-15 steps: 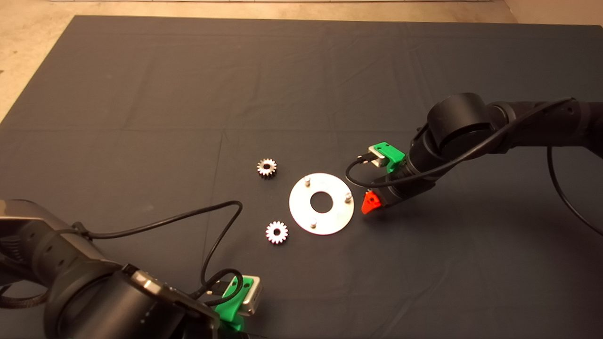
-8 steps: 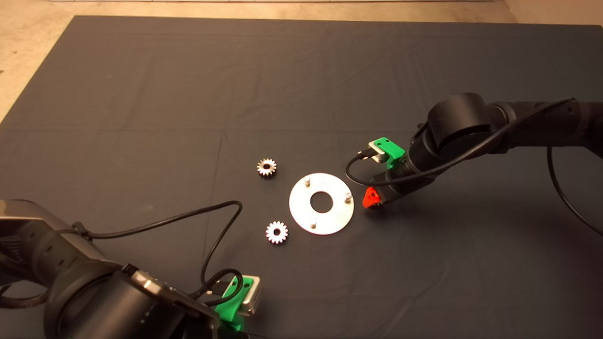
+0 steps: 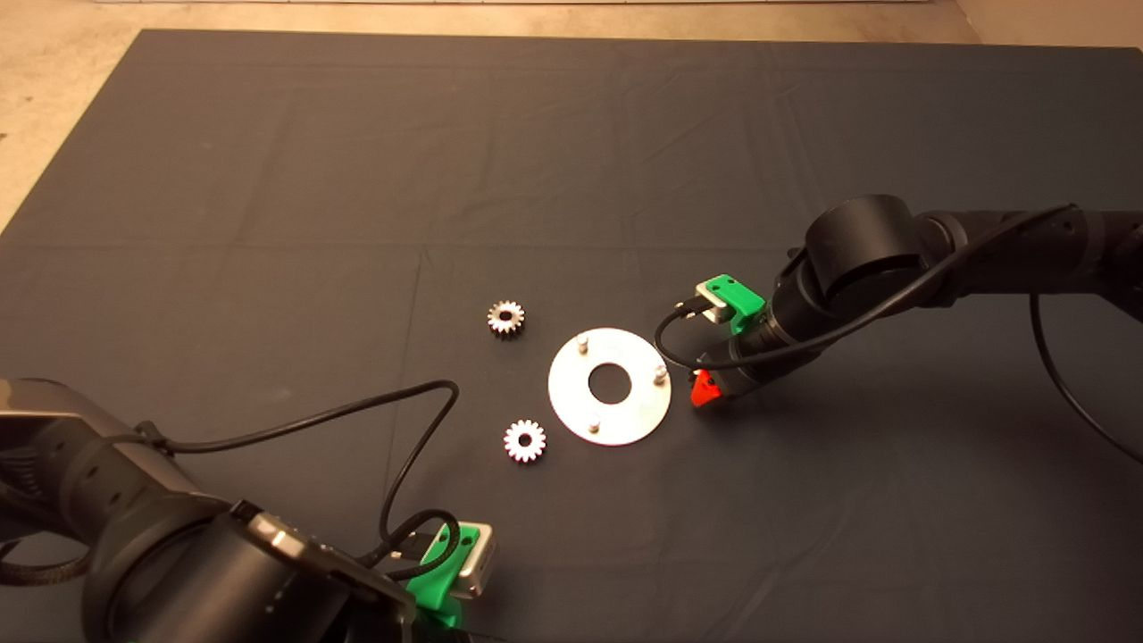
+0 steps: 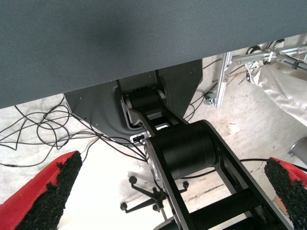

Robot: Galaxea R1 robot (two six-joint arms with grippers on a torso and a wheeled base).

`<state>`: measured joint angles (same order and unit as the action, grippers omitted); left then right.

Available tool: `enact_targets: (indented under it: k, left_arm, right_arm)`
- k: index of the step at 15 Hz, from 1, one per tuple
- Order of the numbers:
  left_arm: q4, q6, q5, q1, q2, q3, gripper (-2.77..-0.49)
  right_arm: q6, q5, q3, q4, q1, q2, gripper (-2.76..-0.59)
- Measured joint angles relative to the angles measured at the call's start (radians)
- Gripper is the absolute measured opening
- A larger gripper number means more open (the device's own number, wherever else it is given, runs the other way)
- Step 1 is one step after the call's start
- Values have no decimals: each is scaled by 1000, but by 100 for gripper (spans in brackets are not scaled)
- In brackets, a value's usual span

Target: Install three planetary gears onto the carrier pins

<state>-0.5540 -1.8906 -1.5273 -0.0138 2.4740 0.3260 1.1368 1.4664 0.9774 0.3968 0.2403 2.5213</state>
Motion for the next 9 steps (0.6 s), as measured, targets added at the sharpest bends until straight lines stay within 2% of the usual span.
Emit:
enact_targets:
  k: [4, 6, 9]
  left_arm:
    - [0, 0, 0, 0, 0, 0, -49]
    - [0, 0, 0, 0, 0, 0, -49]
    - [0, 0, 0, 0, 0, 0, -49]
  right_arm:
    - [-3, 0, -1, 31, -1, 0, -140]
    - [-8, 0, -1, 34, -2, 0, -155]
    - [-22, 0, -1, 34, -2, 0, -155]
